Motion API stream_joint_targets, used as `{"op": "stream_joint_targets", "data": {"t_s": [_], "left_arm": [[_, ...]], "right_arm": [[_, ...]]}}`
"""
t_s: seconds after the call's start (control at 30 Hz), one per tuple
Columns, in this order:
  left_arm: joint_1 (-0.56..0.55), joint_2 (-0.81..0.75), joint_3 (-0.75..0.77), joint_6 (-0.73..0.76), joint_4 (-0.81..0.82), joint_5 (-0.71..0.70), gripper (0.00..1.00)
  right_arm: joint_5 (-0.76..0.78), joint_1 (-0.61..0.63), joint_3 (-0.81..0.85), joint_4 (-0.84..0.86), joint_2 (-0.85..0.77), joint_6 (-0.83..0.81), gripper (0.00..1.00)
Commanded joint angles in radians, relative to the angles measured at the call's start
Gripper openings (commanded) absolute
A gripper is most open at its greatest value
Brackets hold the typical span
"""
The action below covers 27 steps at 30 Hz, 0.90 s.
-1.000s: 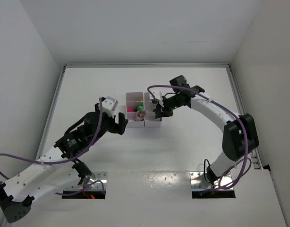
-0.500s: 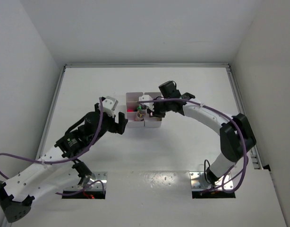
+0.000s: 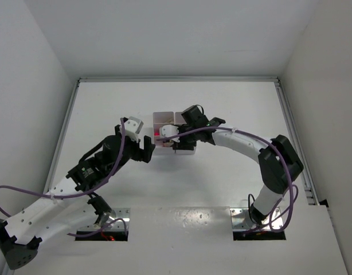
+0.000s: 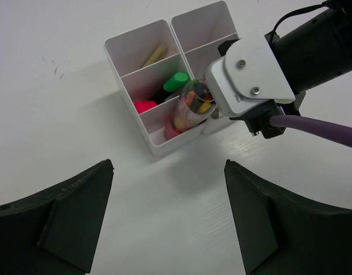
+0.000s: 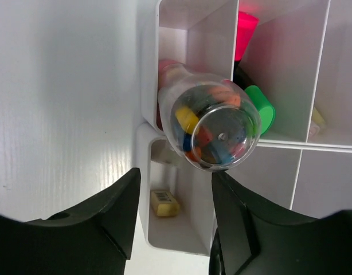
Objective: Sort the stationery into containers
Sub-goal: Place the stationery in the storage box, then reset both arms
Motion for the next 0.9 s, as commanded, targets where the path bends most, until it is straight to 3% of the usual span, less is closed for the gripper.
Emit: {"op": "stream_joint_targets", "data": {"t_s": [0.0,0.1,0.2,0.23,0.27,0.33,0.37,0.4,0.43,0.5,0.53,0.57,0.6,0.67,0.87], "left_arm": [[0.015,-0.002,-0.004,-0.009,0.032,-0.011,0.84],[0.015,-0.002,-0.004,-0.009,0.032,-0.011,0.84],[0.015,-0.002,-0.004,-0.009,0.032,-0.011,0.84],[0.015,-0.002,-0.004,-0.009,0.032,-0.011,0.83],[0.015,-0.002,-0.004,-0.009,0.032,-0.011,0.79],[0.015,0.007,-0.004,-0.009,0.032,-0.02,0.61],[0.024,0.018,-0.004,-0.009,0.032,-0.02,0.53],[0.024,0.028,-0.004,-0.009,0.032,-0.029,0.32],[0.035,0.029,-0.004,-0.009,0.032,-0.043,0.24],[0.049,0.054,-0.004,-0.018,0.032,-0.055,0.19],[0.067,0.064,-0.004,-0.018,0.032,-0.055,0.23],[0.079,0.064,-0.004,-0.03,0.032,-0.065,0.37],[0.095,0.09,0.006,-0.044,0.032,-0.078,0.78],[0.14,0.11,0.015,-0.067,0.021,-0.101,0.98],[0.269,0.156,0.036,-0.106,0.01,-0.085,1.0]], "right_arm": [[0.035,0.006,0.004,0.03,-0.05,-0.007,0.53],[0.035,0.015,0.014,0.004,-0.09,-0.007,0.49],[0.0,0.015,0.071,-0.048,-0.149,0.027,0.22],[0.0,0.015,0.089,-0.06,-0.163,0.054,0.0],[0.0,0.015,0.125,-0.071,-0.178,0.124,0.0],[0.054,0.003,0.148,-0.01,-0.227,0.24,0.0],[0.192,-0.006,0.16,0.036,-0.243,0.421,0.0],[0.315,-0.015,0.16,0.08,-0.243,0.509,0.0],[0.533,-0.015,0.177,0.114,-0.243,0.559,0.34],[0.682,-0.064,0.228,0.125,-0.216,0.637,0.63],[0.824,-0.08,0.228,0.143,-0.205,0.663,0.81],[0.866,-0.096,0.228,0.153,-0.196,0.683,1.0],[0.931,-0.128,0.228,0.153,-0.196,0.749,1.0],[0.963,-0.15,0.19,0.153,-0.196,0.786,1.0],[1.014,-0.169,0.023,0.182,-0.28,0.834,1.0]]}}
